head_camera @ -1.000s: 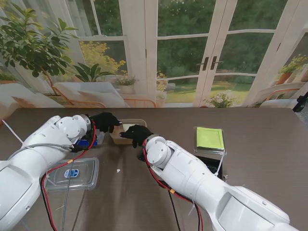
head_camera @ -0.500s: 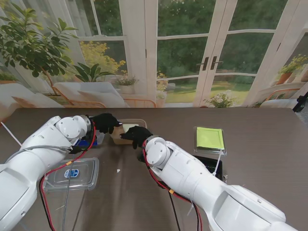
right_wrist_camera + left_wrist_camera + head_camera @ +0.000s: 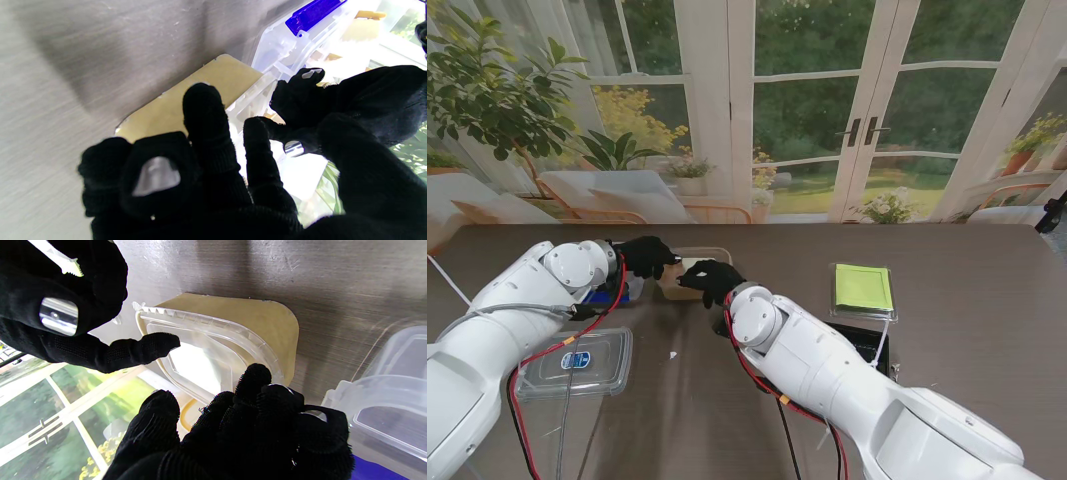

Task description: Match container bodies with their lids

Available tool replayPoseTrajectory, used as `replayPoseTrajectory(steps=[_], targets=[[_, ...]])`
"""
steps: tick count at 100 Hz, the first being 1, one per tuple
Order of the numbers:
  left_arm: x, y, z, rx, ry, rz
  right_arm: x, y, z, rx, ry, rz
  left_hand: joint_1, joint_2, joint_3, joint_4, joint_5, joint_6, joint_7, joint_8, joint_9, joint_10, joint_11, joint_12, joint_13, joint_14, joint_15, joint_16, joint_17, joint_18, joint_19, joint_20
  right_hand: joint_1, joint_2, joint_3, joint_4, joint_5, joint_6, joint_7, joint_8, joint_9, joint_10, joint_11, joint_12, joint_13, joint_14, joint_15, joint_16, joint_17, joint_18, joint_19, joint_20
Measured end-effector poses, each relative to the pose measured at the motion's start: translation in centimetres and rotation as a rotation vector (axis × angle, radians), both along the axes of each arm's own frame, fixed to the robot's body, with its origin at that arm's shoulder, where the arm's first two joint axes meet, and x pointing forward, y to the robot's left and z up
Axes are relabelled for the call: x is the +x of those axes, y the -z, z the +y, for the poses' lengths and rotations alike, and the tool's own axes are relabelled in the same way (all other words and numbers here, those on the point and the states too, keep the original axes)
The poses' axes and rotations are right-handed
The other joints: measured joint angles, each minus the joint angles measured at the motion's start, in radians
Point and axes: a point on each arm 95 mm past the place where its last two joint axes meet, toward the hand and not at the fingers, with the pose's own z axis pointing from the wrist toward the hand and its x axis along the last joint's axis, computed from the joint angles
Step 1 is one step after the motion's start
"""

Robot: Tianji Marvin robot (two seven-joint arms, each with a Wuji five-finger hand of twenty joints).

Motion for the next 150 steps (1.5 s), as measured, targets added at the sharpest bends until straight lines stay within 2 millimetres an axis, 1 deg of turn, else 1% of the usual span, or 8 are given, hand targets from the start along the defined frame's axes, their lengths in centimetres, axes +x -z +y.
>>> replayPoseTrajectory(steps=[27, 55, 79, 87, 99, 103, 136, 150], targets=[[0.0, 0.0, 0.0, 0.0, 0.0, 0.003, 0.3, 0.4, 0.0, -0.024, 0.003, 0.013, 0.0, 0.0, 0.0, 0.0, -0.002, 0.0, 0.0, 0.0, 0.001, 0.0, 0.001, 0.001, 0.0, 0.0, 0.0, 0.0, 0.0, 0.0, 0.001, 0.0, 0.0, 0.0, 0.0, 0.0, -0.011, 0.001, -0.022, -0.002, 0.0, 0.0, 0.0, 0.0, 0.0, 0.0, 0.0, 0.0, 0.0, 0.0, 0.0, 0.0], [-0.1, 0.1, -0.1, 0.002, -0.003, 0.009, -0.2, 0.8, -0.1, -0.013, -0.006, 0.02, 0.0, 0.0, 0.0, 0.0, -0.01, 0.0, 0.0, 0.0, 0.003, 0.0, 0.005, 0.001, 0.0, 0.0, 0.0, 0.0, 0.0, 0.0, 0.001, 0.0, 0.0, 0.0, 0.0, 0.0, -0.027, 0.002, -0.02, -0.012, 0.0, 0.0, 0.0, -0.002, 0.0, 0.0, 0.0, 0.0, 0.0, 0.0, 0.0, 0.001], [-0.3, 0.1, -0.2, 0.003, -0.008, 0.016, -0.5, 1.1, -0.3, -0.01, -0.02, 0.015, 0.0, 0.0, 0.0, 0.0, -0.012, -0.002, 0.0, 0.0, 0.003, 0.0, 0.005, 0.001, 0.0, 0.0, 0.0, 0.0, 0.0, 0.0, 0.001, 0.0, 0.0, 0.0, 0.0, 0.0, -0.029, -0.013, -0.029, -0.013, -0.014, 0.0, -0.001, -0.008, 0.0, 0.0, 0.0, 0.0, 0.0, 0.0, 0.0, 0.001], [-0.3, 0.1, -0.2, 0.004, -0.006, 0.019, -0.5, 1.2, -0.4, -0.021, -0.028, 0.012, 0.0, 0.0, 0.0, 0.0, -0.012, -0.002, -0.001, 0.0, 0.003, 0.0, 0.005, 0.001, 0.0, 0.0, 0.0, 0.0, 0.0, 0.0, 0.001, 0.0, 0.0, 0.0, 0.0, 0.0, -0.029, -0.035, -0.037, -0.014, -0.046, 0.002, -0.015, -0.014, 0.0, 0.0, -0.01, -0.007, 0.0, 0.0, 0.0, 0.001], [-0.3, 0.1, -0.2, 0.004, -0.005, 0.021, -0.3, 1.7, -0.7, -0.056, -0.034, 0.004, 0.0, 0.0, 0.0, 0.0, -0.012, -0.002, -0.004, 0.0, 0.001, 0.0, -0.014, -0.015, 0.0, 0.0, 0.0, 0.0, 0.0, 0.0, 0.002, 0.0, 0.0, 0.0, 0.0, 0.0, -0.03, -0.109, -0.05, -0.016, -0.136, 0.002, -0.068, -0.038, 0.0, -0.009, -0.03, -0.022, 0.0, -0.008, 0.0, 0.001], [-0.3, 0.1, -0.2, 0.004, -0.004, 0.022, -0.2, 1.7, -0.8, -0.059, -0.031, 0.006, 0.0, 0.0, 0.0, 0.0, -0.012, -0.002, -0.004, 0.0, 0.001, 0.0, -0.014, -0.015, 0.0, 0.0, 0.0, 0.0, 0.0, 0.0, 0.004, 0.0, 0.0, 0.0, 0.0, 0.0, -0.03, -0.12, -0.057, -0.017, -0.148, 0.003, -0.077, -0.044, 0.0, -0.009, -0.035, -0.024, 0.0, -0.01, 0.0, 0.003], [-0.3, 0.0, -0.2, 0.008, -0.001, 0.03, -0.1, 1.7, -0.7, -0.054, -0.025, 0.013, 0.0, 0.0, 0.0, 0.0, -0.012, -0.002, -0.005, 0.0, 0.001, 0.0, -0.014, -0.015, 0.0, 0.0, 0.0, 0.0, 0.0, -0.003, 0.008, 0.0, 0.0, 0.0, 0.0, 0.0, -0.03, -0.102, -0.06, -0.024, -0.16, 0.003, -0.079, -0.072, 0.0, -0.009, -0.04, -0.026, 0.0, -0.019, 0.0, 0.023], [-0.4, 0.0, -0.2, 0.008, -0.001, 0.025, -0.1, 1.6, -0.6, -0.046, -0.024, 0.014, 0.0, 0.0, 0.0, 0.0, -0.012, -0.002, -0.005, 0.0, 0.001, 0.0, -0.014, -0.015, 0.0, 0.0, 0.0, 0.0, 0.0, -0.003, 0.005, 0.0, 0.0, 0.0, 0.0, 0.0, -0.037, -0.073, -0.06, -0.024, -0.159, 0.003, -0.08, -0.075, 0.0, -0.009, -0.04, -0.026, 0.0, -0.019, 0.0, 0.023]])
